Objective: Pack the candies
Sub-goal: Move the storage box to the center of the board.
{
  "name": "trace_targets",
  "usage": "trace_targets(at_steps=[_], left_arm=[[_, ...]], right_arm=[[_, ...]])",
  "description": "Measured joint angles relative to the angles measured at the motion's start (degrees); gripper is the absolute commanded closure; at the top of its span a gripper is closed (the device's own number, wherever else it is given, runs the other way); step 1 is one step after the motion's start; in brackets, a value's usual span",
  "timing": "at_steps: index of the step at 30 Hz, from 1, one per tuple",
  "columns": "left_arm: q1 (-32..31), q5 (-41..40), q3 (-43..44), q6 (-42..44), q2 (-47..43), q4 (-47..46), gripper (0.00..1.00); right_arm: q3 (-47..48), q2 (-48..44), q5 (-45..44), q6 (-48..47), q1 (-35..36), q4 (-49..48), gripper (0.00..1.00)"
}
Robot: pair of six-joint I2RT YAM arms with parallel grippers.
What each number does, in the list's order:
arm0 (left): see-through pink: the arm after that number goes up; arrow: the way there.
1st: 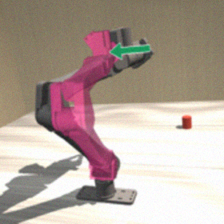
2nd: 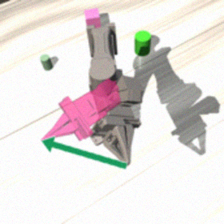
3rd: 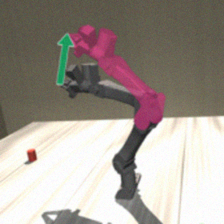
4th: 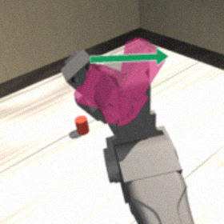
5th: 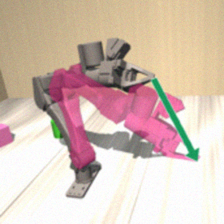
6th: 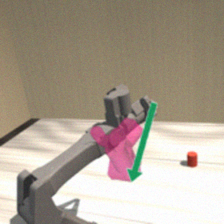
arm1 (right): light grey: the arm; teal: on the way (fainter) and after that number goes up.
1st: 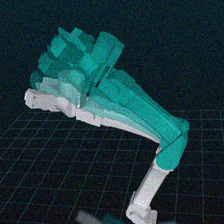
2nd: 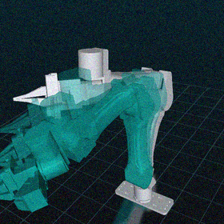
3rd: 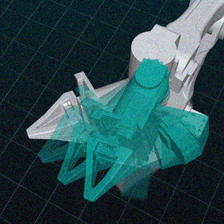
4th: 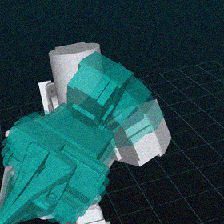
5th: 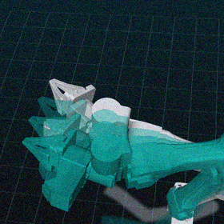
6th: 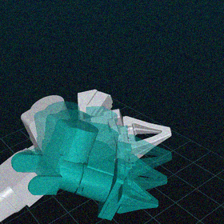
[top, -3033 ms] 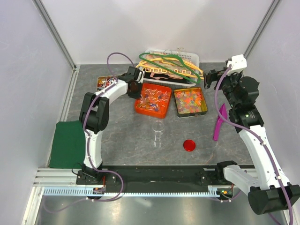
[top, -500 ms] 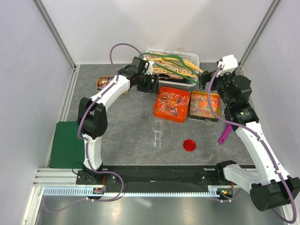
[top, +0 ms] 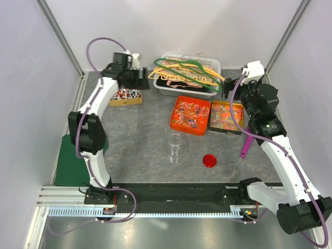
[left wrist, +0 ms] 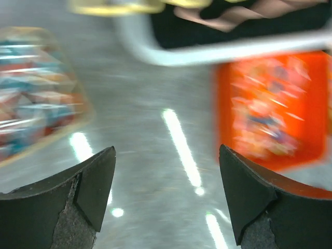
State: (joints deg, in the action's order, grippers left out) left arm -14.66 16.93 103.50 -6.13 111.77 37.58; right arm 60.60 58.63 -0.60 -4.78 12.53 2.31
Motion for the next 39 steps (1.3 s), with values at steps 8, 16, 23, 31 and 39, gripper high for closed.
trace_targets(at_steps=[8,16,23,31,39], left_arm=[[11.0,-9.6,-2.2,7.9,-0.7,-1.7,0.11],[10.4,-13.4,-3.7,9.7,3.8,-3.8,0.13],[11.2,-15.1,-3.8,9.9,8.5,-4.9,0.21],[11.3,-14.8,-7.2,10.5,8.6,-7.8,0.24],[11.4,-12.4,-11.5,16.7,6.7,-13.7,0.24]], right_arm=[[-0.2,-1.3,-0.7,0.0,0.0,-0.6,0.02],[-0.2,-1.7,-0.7,0.0,0.0,-1.3,0.02],[-0.2,-1.7,-0.5,0.0,0.0,-1.3,0.02],[-0.2,-1.5,-0.3,0.0,0.1,-1.3,0.02],[-0.2,-1.0,-0.3,0.0,0.1,-1.4,0.02]])
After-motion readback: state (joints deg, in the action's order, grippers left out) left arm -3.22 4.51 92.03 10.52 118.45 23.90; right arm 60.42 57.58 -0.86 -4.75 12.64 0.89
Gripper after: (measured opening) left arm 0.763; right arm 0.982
